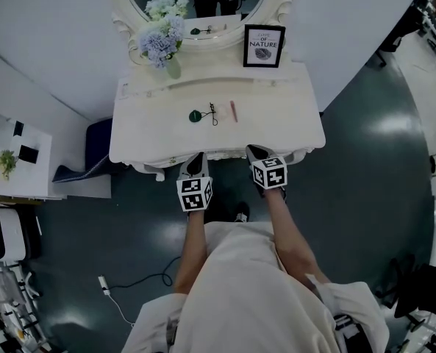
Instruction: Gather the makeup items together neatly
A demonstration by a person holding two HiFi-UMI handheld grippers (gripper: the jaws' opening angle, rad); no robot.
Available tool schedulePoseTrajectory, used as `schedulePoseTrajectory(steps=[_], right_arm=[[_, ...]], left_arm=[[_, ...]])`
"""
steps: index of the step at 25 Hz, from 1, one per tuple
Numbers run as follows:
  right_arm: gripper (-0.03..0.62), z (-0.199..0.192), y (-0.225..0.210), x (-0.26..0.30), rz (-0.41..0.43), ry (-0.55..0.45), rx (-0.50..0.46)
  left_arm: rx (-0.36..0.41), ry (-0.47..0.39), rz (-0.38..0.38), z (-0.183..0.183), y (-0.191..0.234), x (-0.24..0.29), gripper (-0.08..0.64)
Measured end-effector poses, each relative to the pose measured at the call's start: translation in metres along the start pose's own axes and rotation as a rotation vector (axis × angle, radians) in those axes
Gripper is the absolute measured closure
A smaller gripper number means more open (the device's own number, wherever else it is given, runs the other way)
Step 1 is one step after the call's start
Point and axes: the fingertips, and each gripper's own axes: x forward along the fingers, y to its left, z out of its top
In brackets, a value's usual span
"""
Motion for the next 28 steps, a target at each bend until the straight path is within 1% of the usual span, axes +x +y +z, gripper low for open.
schedulePoseTrajectory(steps=[7, 12, 17, 28], right_arm=[[0.552, 0.002, 0.001, 0.002, 0.002, 0.013, -0.019], [0.552, 0.000, -0.004, 0.000, -0.006, 0.017, -0.019], [0.552, -0.001, -0.009, 0.000, -0.007, 0.023, -0.019], [0.552, 0.002, -0.017, 0.006, -0.002, 0.029, -0.014]], left_arm=[[-0.002, -0.006, -0.005, 0.002, 0.003, 0.002, 0.546], [-0.005, 0.000, -0.012, -0.001, -0.001, 0.005, 0.546], [-0.014, -0.001, 0.001, 0.001, 0.003, 0.008, 0.546], [-0.005, 0.012, -0.003, 0.001, 0.000, 0.016, 0.546]])
